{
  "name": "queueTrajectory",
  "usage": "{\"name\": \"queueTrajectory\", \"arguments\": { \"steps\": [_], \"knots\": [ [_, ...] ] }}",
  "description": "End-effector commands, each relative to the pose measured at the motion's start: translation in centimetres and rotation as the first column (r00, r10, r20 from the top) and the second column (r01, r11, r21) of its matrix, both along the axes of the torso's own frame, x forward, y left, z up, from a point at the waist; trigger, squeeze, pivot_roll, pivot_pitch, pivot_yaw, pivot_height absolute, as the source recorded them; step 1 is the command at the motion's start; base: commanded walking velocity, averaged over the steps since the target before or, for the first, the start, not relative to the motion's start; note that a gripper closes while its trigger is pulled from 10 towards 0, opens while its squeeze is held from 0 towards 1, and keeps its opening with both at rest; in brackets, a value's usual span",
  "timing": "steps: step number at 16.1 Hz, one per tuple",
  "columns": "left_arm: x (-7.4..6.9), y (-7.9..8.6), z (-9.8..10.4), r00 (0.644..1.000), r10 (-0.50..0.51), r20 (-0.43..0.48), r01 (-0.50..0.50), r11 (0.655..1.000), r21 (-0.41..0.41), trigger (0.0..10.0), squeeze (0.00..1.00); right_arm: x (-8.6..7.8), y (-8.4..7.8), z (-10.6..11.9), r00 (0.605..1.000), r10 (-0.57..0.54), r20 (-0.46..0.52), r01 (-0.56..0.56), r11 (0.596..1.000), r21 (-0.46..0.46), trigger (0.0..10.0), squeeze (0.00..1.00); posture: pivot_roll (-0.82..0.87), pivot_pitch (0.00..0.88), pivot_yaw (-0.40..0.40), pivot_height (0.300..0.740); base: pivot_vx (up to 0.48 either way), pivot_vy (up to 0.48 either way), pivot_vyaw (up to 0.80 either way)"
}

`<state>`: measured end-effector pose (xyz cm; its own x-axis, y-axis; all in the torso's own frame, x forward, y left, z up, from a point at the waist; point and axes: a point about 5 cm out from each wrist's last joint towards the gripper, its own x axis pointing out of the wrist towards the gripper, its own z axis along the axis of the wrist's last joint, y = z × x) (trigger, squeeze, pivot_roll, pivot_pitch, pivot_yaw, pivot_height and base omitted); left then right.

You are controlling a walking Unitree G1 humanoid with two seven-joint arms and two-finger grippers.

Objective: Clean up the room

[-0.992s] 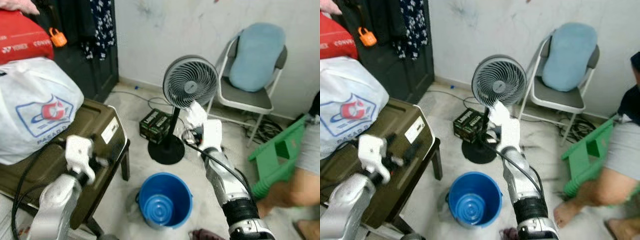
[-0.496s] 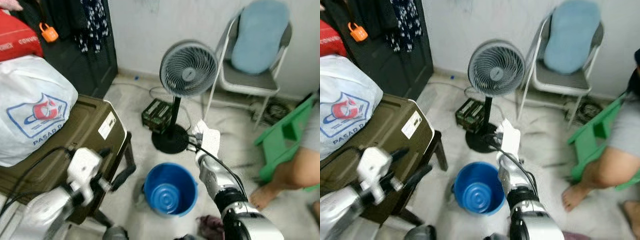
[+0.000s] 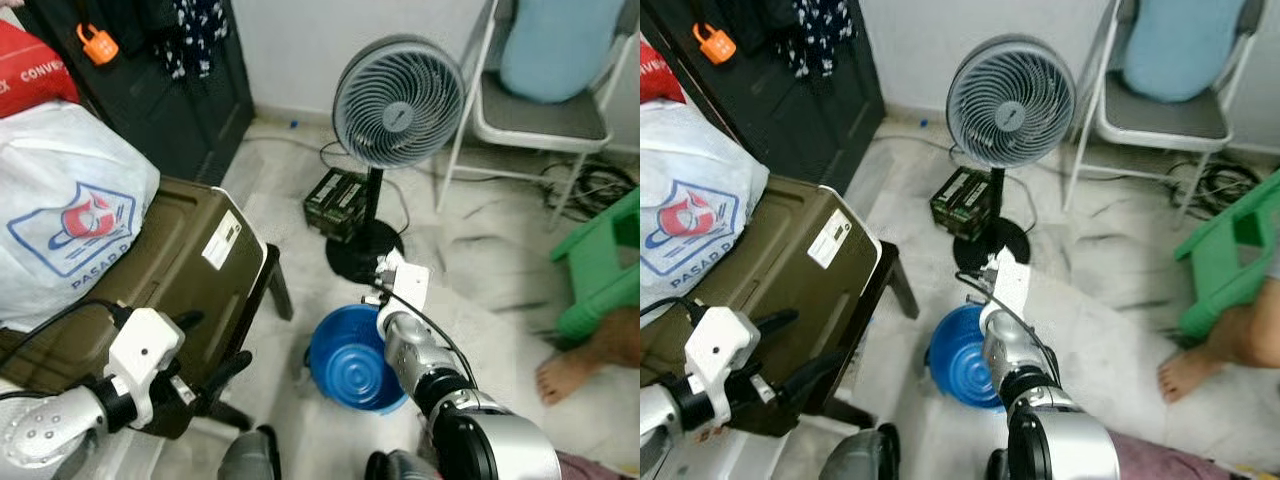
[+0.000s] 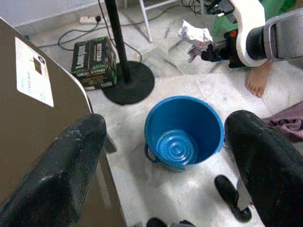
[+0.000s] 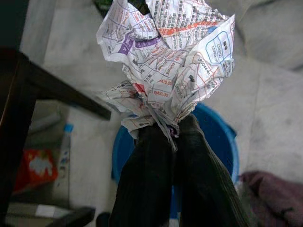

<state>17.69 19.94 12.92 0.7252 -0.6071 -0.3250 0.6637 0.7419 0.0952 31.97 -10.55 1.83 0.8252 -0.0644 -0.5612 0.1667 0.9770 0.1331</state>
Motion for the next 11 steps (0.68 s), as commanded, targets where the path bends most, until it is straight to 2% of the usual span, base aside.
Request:
{"name": "queueTrajectory", "arguments": {
  "steps": [1, 3, 4, 7, 11],
  "knots": [
    [-0.2, 1.1, 0.6, 1.0, 0.015, 0.0, -0.015, 0.999, 0.039, 10.0, 0.0, -0.4, 1.4, -0.4, 0.999, 0.029, -0.032, -0.028, 0.999, 0.035, 10.0, 0.0, 0.28, 0.253, 0.09, 0.74, 0.0, 0.0, 0.0],
    [-0.1, 2.1, 1.0, 1.0, 0.023, -0.008, -0.023, 0.998, 0.066, 10.0, 0.0, -1.0, 2.5, -0.9, 0.995, 0.072, -0.065, -0.07, 0.997, 0.028, 10.0, 0.0, 0.29, 0.259, 0.097, 0.74, 0.0, 0.0, 0.0],
    [-0.2, 2.3, 1.0, 1.0, 0.024, -0.013, -0.023, 0.997, 0.07, 10.0, 0.0, -1.2, 2.4, -1.2, 0.994, 0.068, -0.086, -0.068, 0.998, -0.002, 10.0, 0.0, 0.29, 0.258, 0.101, 0.74, 0.0, 0.0, 0.0],
    [-0.5, 2.4, 1.0, 1.0, 0.025, -0.019, -0.023, 0.997, 0.079, 10.0, 0.0, -1.1, 2.2, -1.1, 0.995, 0.058, -0.086, -0.058, 0.998, -0.002, 10.0, 0.0, 0.29, 0.26, 0.1, 0.74, 0.0, 0.0, 0.0],
    [-0.7, 2.0, 0.8, 0.999, 0.016, -0.031, -0.014, 0.997, 0.072, 10.0, 0.0, -1.3, 1.2, -1.5, 0.993, 0.021, -0.119, -0.027, 0.998, -0.05, 10.0, 0.0, 0.28, 0.259, 0.091, 0.74, 0.0, 0.0, 0.0]
  ]
}}
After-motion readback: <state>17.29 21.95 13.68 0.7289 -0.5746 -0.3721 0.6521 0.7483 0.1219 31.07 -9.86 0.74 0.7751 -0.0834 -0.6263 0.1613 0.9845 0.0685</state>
